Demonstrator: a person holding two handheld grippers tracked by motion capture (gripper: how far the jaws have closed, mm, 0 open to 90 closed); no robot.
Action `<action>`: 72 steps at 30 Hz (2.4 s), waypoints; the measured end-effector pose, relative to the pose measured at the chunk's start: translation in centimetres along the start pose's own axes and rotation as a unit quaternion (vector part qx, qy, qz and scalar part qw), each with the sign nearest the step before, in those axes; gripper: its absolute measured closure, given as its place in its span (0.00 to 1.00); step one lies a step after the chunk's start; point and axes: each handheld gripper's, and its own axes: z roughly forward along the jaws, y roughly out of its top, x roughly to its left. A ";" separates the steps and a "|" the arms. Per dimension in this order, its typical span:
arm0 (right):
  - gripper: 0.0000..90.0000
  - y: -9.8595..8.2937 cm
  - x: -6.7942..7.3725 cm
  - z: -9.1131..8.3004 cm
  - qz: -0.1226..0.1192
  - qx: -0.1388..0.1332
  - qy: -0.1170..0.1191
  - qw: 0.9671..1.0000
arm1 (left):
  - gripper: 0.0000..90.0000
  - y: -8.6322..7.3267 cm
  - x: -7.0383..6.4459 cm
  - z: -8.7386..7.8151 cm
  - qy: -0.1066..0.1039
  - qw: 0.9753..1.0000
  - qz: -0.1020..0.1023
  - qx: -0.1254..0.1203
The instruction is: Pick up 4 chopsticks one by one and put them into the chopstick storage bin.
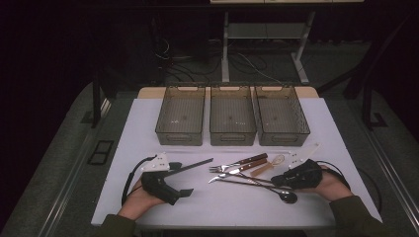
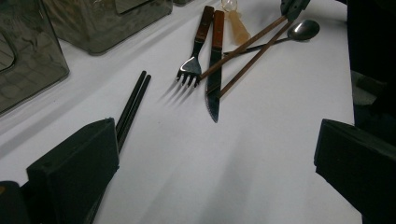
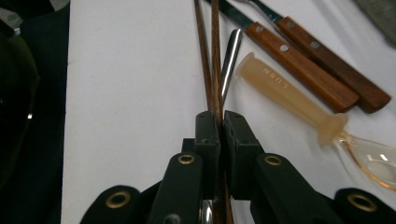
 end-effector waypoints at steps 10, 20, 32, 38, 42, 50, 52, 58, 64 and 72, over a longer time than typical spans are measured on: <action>0.94 0.3 0.1 -0.6 0.035 -0.033 -0.009 0.999 | 0.00 -0.4 -0.3 0.1 -0.001 1.000 -0.007 -0.005; 0.94 0.8 -0.4 -1.2 0.070 -0.061 -0.052 0.994 | 0.00 -0.5 -0.5 0.3 0.000 1.000 -0.010 -0.005; 0.94 1.6 -0.5 -1.6 0.093 -0.091 -0.074 0.989 | 0.00 -0.4 -0.6 0.5 0.001 1.000 -0.010 0.002; 0.94 2.4 -0.5 -1.5 0.099 -0.095 -0.078 0.987 | 0.00 -0.3 -0.5 0.5 -0.003 1.000 -0.020 -0.002; 0.94 3.1 -0.7 -1.3 0.103 -0.098 -0.084 0.986 | 0.00 -0.2 -0.6 0.6 0.004 1.000 -0.021 0.001; 0.94 4.2 -1.0 -1.0 0.113 -0.095 -0.093 0.985 | 0.00 -0.3 -0.7 0.7 0.009 1.000 -0.017 0.001; 0.94 4.4 -1.1 -0.9 0.117 -0.095 -0.094 0.984 | 0.00 -0.3 -0.6 0.7 0.010 1.000 -0.019 -0.001; 0.94 5.1 -1.6 -0.6 0.123 -0.104 -0.092 0.983 | 0.00 -0.2 -0.7 0.6 0.012 1.000 -0.021 -0.010; 0.94 6.1 -2.0 -0.2 0.122 -0.101 -0.100 0.982 | 0.00 -0.1 -0.9 0.8 0.015 1.000 -0.023 -0.004; 0.94 7.3 -2.9 0.5 0.143 -0.104 -0.103 0.979 | 0.00 0.1 -1.0 0.8 0.022 0.999 -0.028 -0.009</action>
